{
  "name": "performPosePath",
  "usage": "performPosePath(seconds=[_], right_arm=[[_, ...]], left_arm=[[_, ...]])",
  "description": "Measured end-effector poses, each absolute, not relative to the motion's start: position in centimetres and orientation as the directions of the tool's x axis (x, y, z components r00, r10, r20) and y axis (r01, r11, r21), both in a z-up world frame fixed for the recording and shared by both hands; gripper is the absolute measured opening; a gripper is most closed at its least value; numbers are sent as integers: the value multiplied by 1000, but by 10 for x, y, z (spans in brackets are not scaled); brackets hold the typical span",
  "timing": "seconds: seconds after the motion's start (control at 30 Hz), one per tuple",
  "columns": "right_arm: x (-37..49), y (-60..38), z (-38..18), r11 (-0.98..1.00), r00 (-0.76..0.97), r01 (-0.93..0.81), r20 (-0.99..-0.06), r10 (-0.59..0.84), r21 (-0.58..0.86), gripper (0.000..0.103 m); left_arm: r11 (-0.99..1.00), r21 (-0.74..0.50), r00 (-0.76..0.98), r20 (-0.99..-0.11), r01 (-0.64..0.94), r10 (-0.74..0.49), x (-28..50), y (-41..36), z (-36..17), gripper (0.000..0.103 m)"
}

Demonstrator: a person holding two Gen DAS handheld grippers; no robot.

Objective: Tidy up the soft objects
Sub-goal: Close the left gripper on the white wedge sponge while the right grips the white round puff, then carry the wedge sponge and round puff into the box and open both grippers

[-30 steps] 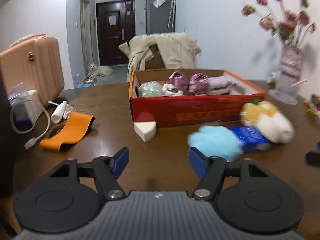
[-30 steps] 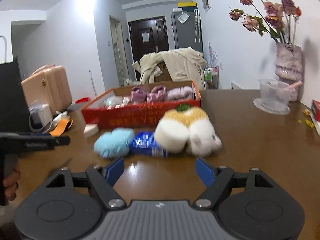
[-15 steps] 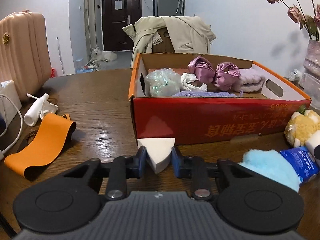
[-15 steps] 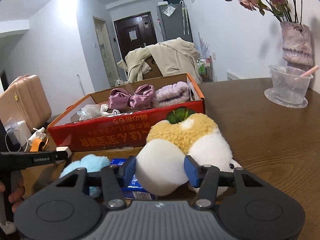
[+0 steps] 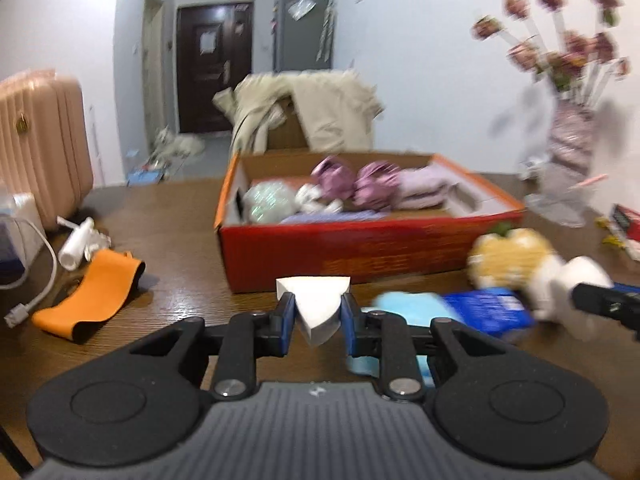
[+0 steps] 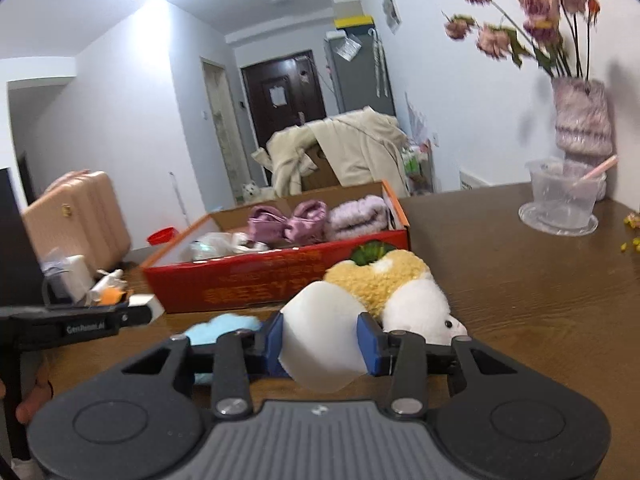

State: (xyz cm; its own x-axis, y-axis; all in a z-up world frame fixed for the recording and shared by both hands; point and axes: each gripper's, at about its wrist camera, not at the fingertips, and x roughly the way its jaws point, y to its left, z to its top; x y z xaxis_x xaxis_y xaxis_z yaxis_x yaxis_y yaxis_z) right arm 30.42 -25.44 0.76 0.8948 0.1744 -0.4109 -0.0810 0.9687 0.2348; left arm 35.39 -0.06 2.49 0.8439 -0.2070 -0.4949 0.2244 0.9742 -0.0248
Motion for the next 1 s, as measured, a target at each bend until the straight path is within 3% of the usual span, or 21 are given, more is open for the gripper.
performPosePath(seconds=[0.23, 0.57, 0.77, 1.0], right_arm=[[221, -252, 35, 973, 904, -147, -375, 204, 176, 39], [140, -260, 44, 966, 902, -203, -353, 249, 163, 39], [144, -262, 47, 966, 908, -205, -338, 248, 159, 39], [204, -268, 59, 972, 919, -198, -322, 228, 124, 39]], left_arm=[[950, -93, 844, -438, 299, -309, 260, -10, 54, 26], [935, -103, 844, -406, 340, -351, 175, -23, 61, 26], [935, -80, 852, -390, 345, -348, 183, -29, 67, 26], [936, -42, 867, -364, 349, -340, 256, -38, 83, 26]])
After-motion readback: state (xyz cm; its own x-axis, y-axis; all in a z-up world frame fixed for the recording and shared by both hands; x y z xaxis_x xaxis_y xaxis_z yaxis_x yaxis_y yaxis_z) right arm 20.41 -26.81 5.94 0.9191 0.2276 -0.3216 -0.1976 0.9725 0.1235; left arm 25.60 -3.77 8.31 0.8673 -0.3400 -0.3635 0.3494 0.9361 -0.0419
